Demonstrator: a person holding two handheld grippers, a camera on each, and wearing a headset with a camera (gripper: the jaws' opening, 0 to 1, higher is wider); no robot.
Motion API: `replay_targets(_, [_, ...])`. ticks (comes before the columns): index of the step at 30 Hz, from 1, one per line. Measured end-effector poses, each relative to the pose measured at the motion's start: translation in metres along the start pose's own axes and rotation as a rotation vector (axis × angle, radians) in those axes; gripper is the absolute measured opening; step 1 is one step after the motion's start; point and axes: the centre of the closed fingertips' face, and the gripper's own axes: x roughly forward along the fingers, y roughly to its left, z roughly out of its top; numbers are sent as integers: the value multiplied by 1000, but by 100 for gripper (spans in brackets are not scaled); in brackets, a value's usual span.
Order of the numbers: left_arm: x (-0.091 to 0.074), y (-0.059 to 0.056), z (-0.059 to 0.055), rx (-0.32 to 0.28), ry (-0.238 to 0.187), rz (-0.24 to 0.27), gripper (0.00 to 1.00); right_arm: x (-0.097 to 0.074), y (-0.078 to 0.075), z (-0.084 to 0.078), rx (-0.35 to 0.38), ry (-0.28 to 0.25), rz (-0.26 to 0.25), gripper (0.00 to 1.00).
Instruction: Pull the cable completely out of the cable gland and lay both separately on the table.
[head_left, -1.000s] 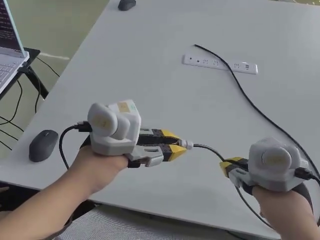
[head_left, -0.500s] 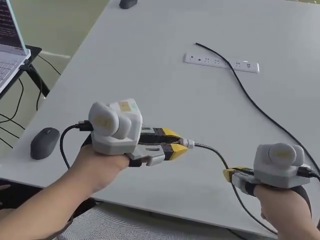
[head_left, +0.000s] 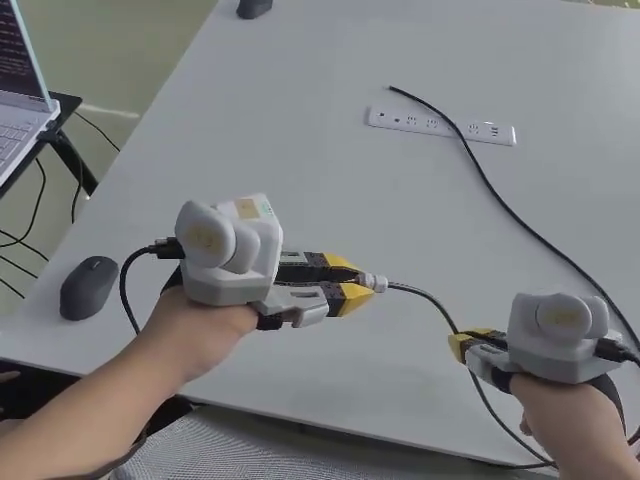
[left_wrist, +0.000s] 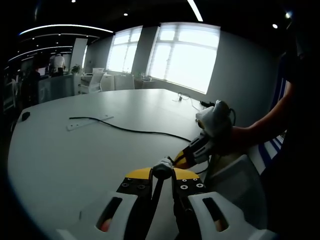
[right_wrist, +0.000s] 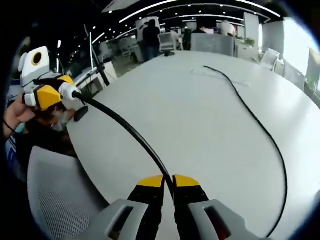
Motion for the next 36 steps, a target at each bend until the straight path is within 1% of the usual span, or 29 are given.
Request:
replay_targets(4, [-1,2,2,-5,-8,8,15,-2,3,1,-23,-3,4,2])
replay_targets(5, [-1,3,2,-5,-8,11,15,-2,3,2,-41,-7,3,2])
replay_targets(7, [-1,4,3,-10,-10,12,15,-4,5,5,-74,-19,11,5])
replay_targets(10, [0,4,1,-3,0,17,15,-9,8,14,-152,-38,14,12])
replay_targets(12, [0,5,1,-5,0,18,15,-12,17,19,-222,-42,49,19])
replay_targets(14, [0,5,2,-5,0,20,15,-15,23,26,-291,-61,58,22])
replay_targets(15, [0,5,2,-6,1,19,15,-18,31,33,-352,-78,74,22])
replay_targets(17, [0,5,1,-7,3,19,15,-23,40,45,-419,-113,83,22])
replay_targets(22, [1,4,2,-12,6,16,15,-31,64,75,-547,-190,99,19])
replay_targets(24, [2,3,2,-11,5,15,15,-34,72,87,-602,-230,95,16])
replay_targets(26, [2,3,2,-11,4,14,15,-35,78,93,-622,-241,94,14])
replay_targets(28, [3,2,3,-11,3,12,15,-35,81,96,-626,-250,106,13])
replay_targets(31, [3,1,3,-11,4,9,15,-33,85,97,-653,-249,111,13])
replay_targets(33, [4,0,3,-12,4,6,15,-32,88,97,-700,-250,114,12])
replay_targets(34, [4,-1,3,-10,4,5,15,-32,88,96,-712,-246,112,11])
replay_targets(36, [5,-1,3,-10,4,3,15,-31,91,97,-729,-254,125,11])
